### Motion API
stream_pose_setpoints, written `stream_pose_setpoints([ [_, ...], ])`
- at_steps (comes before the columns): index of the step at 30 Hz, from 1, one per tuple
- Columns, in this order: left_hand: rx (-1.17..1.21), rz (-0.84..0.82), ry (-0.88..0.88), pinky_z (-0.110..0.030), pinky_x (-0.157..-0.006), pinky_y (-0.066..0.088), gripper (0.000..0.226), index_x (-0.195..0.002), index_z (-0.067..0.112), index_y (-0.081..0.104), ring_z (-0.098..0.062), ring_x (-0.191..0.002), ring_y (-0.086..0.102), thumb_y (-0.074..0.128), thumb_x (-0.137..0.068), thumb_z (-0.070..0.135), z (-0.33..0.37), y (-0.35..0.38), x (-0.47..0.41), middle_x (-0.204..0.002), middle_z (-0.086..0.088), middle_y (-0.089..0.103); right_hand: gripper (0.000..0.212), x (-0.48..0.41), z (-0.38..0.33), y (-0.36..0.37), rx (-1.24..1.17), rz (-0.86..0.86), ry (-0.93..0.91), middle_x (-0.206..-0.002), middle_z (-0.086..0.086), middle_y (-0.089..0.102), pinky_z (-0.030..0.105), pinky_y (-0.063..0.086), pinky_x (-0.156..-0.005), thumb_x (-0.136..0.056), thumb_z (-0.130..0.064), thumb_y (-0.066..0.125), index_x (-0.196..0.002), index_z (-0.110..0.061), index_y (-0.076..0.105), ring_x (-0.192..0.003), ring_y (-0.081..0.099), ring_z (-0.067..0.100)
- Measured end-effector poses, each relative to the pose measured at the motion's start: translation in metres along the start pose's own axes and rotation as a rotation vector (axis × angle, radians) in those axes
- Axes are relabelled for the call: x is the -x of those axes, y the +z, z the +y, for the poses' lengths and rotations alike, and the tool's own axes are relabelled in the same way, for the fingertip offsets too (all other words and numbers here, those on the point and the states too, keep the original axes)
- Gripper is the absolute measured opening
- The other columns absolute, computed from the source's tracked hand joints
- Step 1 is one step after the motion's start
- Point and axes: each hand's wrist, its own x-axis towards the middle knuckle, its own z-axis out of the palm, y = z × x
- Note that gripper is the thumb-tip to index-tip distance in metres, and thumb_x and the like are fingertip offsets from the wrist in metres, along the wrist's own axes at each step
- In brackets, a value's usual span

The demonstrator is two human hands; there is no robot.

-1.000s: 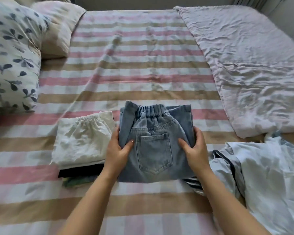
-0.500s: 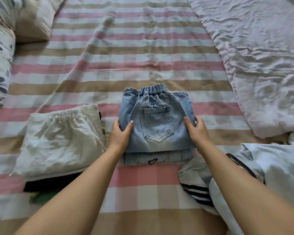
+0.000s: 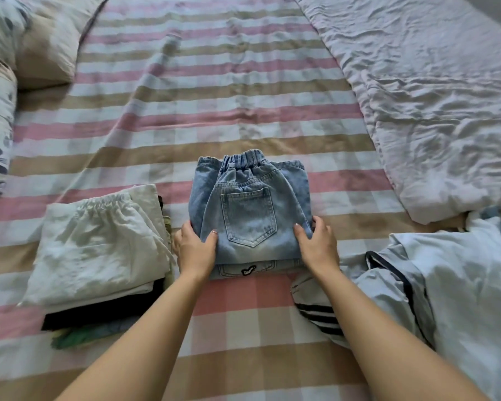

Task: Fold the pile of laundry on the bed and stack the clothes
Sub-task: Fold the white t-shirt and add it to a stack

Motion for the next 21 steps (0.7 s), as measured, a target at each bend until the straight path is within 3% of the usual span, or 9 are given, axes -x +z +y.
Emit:
stream_pose_setpoints([
  [3,-0.066,0.022,0.077,-0.038,-0.107,0.021,0.059,-0.138,0.009,0.034,-0.029,-0.131,0.024,0.06,-0.087,0.023,0.016,-0.008,0.033,-0.14,-0.014,0.029,0.045,0.028,0.004,-0.023,-0.116,0.052,-0.096,-0.12,0.01,0.05,0.035,0.042,-0.093,-0.092,-0.026,0.053,-0.133,-0.011,0.043,-0.113,0.047,0.024],
  [7,0.109,-0.033,0.427,-0.036,-0.099,0.038,0.034,-0.118,0.008,0.055,-0.022,-0.114,0.048,0.06,-0.085,0.004,0.049,-0.008,0.094,-0.114,-0.002,0.055,0.027,0.079,0.022,-0.074,-0.241,0.076,-0.212,-0.095,-0.008,0.06,0.011,0.041,-0.07,-0.091,-0.015,0.055,-0.117,-0.019,0.057,-0.09,0.057,0.01],
  [10,0.211,-0.176,0.566,-0.021,-0.082,0.047,0.024,-0.099,0.015,0.063,-0.007,-0.093,0.058,0.059,-0.083,-0.003,0.075,0.012,0.149,-0.095,0.006,0.062,0.02,0.112,0.055,-0.113,-0.232,0.147,-0.189,-0.095,-0.009,0.064,0.014,0.044,-0.075,-0.09,-0.01,0.056,-0.107,-0.018,0.065,-0.087,0.059,0.006],
  [13,0.24,-0.36,0.605,-0.007,-0.07,0.042,0.023,-0.09,0.017,0.065,-0.001,-0.082,0.059,0.06,-0.082,-0.004,0.095,0.052,0.196,-0.088,0.009,0.065,0.019,0.133,0.102,-0.144,-0.204,0.205,-0.103,-0.095,-0.006,0.067,0.018,0.046,-0.075,-0.089,-0.007,0.058,-0.103,-0.013,0.067,-0.086,0.061,0.008],
  [17,0.171,-0.592,0.586,-0.008,-0.069,0.041,0.015,-0.09,0.017,0.067,-0.001,-0.079,0.058,0.059,-0.085,0.005,0.101,0.123,0.25,-0.087,0.008,0.064,0.018,0.152,0.178,-0.177,-0.166,0.275,0.067,-0.094,0.001,0.068,0.023,0.044,-0.074,-0.087,-0.003,0.058,-0.1,-0.011,0.068,-0.088,0.061,0.016],
  [21,0.043,-0.73,0.613,-0.007,-0.07,0.039,0.014,-0.096,0.015,0.067,-0.003,-0.078,0.056,0.06,-0.085,0.008,0.083,0.183,0.296,-0.087,0.01,0.06,0.023,0.168,0.244,-0.192,-0.104,0.372,0.212,-0.101,0.004,0.063,0.029,0.045,-0.085,-0.081,0.002,0.061,-0.099,-0.01,0.067,-0.1,0.056,0.021],
])
